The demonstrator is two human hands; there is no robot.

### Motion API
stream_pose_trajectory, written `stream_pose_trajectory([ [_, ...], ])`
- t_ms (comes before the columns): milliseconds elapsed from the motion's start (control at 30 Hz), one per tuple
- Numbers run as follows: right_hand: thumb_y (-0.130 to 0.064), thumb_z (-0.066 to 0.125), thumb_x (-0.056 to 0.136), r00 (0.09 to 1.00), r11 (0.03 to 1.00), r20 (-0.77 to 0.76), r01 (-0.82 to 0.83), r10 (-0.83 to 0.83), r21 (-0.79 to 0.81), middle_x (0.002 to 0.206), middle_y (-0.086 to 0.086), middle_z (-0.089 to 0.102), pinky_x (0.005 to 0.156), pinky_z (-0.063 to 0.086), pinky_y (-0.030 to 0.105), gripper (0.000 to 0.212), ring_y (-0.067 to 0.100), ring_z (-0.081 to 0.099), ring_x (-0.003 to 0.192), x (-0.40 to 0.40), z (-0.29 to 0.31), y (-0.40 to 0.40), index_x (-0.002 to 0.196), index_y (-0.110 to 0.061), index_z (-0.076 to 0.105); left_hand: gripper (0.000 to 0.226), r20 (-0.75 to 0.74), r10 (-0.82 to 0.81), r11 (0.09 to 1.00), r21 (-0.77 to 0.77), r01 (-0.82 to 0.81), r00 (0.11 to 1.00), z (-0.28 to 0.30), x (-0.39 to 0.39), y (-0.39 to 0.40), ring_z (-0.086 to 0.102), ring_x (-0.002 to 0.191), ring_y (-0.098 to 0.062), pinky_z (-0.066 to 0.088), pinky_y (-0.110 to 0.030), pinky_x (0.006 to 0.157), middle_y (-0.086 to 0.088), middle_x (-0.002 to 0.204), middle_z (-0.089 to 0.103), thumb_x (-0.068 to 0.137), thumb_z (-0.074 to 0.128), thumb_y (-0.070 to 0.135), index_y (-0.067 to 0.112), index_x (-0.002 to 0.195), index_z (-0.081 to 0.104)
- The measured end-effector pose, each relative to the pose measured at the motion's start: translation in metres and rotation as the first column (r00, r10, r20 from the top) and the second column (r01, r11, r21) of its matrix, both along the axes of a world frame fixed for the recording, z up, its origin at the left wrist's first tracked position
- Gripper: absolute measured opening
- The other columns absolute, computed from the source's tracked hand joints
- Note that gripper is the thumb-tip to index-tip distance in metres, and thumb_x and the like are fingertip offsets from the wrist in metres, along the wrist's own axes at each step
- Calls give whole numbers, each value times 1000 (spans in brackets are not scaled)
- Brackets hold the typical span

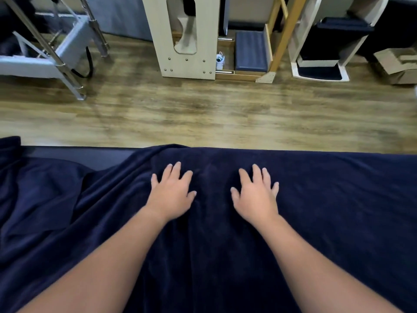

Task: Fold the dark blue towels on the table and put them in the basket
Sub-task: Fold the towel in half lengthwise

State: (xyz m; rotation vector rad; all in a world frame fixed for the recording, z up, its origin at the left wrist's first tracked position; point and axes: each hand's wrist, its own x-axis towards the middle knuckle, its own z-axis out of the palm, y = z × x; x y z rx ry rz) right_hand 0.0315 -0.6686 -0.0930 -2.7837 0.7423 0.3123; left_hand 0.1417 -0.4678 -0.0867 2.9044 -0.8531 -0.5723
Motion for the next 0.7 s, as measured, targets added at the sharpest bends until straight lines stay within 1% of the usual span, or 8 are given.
stream_pose_trajectory([
  [133,-63,48,92,991,991,-8,-134,134,14,167,12,8,114,16,70,75,39,1,153,-28,5,48,156,-28,25,54,46,24,999,-25,-23,999,8,-32,25,15,152,-25,29,-55,117,-8,166,18,101,49,42,25,150,36],
  [233,-67,46,91,970,971,-65,-232,236,61,167,12,-4,115,8,70,81,39,-9,152,-43,8,85,157,-30,17,45,44,61,998,-5,-60,997,17,-51,61,27,145,-26,47,-48,101,-7,160,26,101,50,32,20,144,41],
  [300,-61,47,94,958,962,-94,-267,272,64,167,14,-7,114,8,72,78,42,-11,151,-52,10,107,158,-28,16,39,48,105,994,26,-106,993,21,-60,91,38,133,-27,52,-46,90,-6,150,36,99,48,23,18,138,46],
  [367,-51,47,97,958,964,-112,-260,265,59,167,16,-7,114,11,72,74,44,-10,151,-56,13,126,158,-23,15,35,62,150,982,103,-156,987,27,-63,125,45,123,-26,51,-40,82,-4,138,43,96,48,18,18,131,49],
  [467,-32,48,98,951,958,-129,-274,283,80,167,15,0,117,14,67,70,43,-5,152,-57,21,152,158,-21,15,30,75,191,958,204,-202,979,36,-60,172,46,115,-25,42,-35,74,-3,128,46,92,50,15,18,121,49],
  [533,-28,47,98,942,946,-116,-301,314,117,167,13,4,120,14,63,67,38,-1,153,-58,25,174,158,-20,18,31,94,238,950,186,-252,967,40,-54,201,45,114,-26,44,-36,74,-3,123,45,89,52,13,17,120,48],
  [600,-30,48,99,934,935,-96,-333,345,121,167,15,4,120,16,61,63,37,1,153,-58,27,199,156,-21,23,30,161,265,949,132,-287,951,41,-45,230,47,107,-28,48,-38,72,-6,114,44,87,53,10,15,116,49],
  [700,-31,50,98,921,929,-122,-363,370,74,166,17,2,120,15,63,57,42,-2,152,-57,27,240,151,-21,32,36,287,290,950,29,-311,913,41,-24,266,49,96,-30,42,-38,60,-10,109,43,84,60,7,13,118,49],
])
